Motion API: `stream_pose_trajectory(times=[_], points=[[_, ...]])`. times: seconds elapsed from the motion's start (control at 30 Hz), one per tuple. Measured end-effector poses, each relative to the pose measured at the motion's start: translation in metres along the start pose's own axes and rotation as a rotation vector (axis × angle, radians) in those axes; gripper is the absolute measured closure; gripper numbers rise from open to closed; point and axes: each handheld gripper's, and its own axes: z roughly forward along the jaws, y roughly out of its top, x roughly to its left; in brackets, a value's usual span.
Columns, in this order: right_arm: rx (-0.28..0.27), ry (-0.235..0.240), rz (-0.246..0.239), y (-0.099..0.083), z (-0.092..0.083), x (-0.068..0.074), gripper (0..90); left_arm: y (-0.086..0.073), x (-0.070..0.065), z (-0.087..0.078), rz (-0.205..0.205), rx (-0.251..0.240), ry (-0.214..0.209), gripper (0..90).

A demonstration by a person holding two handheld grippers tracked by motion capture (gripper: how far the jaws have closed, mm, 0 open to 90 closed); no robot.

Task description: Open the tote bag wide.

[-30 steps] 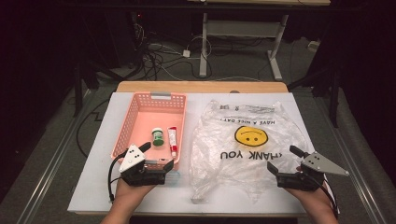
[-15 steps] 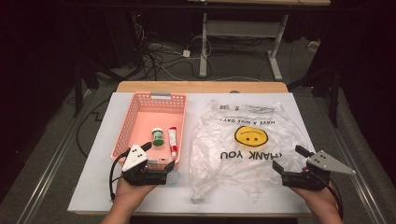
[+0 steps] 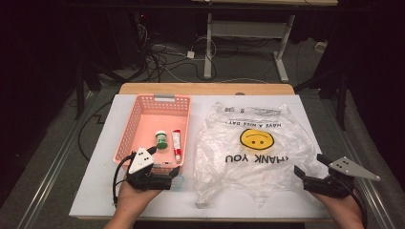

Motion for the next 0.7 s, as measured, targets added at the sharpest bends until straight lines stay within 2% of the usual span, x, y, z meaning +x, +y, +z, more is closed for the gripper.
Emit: stream_pose_trajectory(times=[0.1, 0.13, 0.33, 0.4, 0.43, 0.5, 0.6, 0.63, 0.7], points=[[0.005, -0.024, 0.003, -0.004, -0.003, -0.005, 14.2, -0.001, 0.000, -0.001, -0.017, 0.002, -0.011, 0.0], [0.017, -0.035, 0.023, -0.008, -0.007, -0.011, 16.5, 0.000, 0.001, -0.003, -0.016, 0.011, -0.020, 0.0], [0.060, -0.053, 0.047, -0.017, -0.010, -0.019, 23.9, 0.001, 0.003, -0.006, -0.015, 0.018, -0.030, 0.0], [0.072, -0.057, 0.092, -0.021, -0.010, -0.024, 27.3, 0.001, 0.005, -0.007, -0.013, 0.021, -0.029, 0.0], [0.072, -0.057, 0.092, -0.021, -0.010, -0.024, 27.3, 0.001, 0.006, -0.007, -0.012, 0.023, -0.026, 0.0], [0.107, -0.087, 0.114, -0.027, -0.010, -0.030, 30.4, 0.001, 0.008, -0.009, -0.009, 0.015, -0.015, 0.0], [0.127, -0.113, 0.128, -0.031, -0.011, -0.035, 32.5, 0.001, 0.008, -0.009, -0.007, 0.012, -0.018, 0.0], [0.150, -0.130, 0.149, -0.035, -0.012, -0.041, 38.2, 0.001, 0.008, -0.009, -0.005, 0.014, -0.017, 0.0], [0.160, -0.133, 0.161, -0.037, -0.013, -0.044, 40.3, 0.002, 0.008, -0.009, -0.006, 0.016, -0.020, 0.0]])
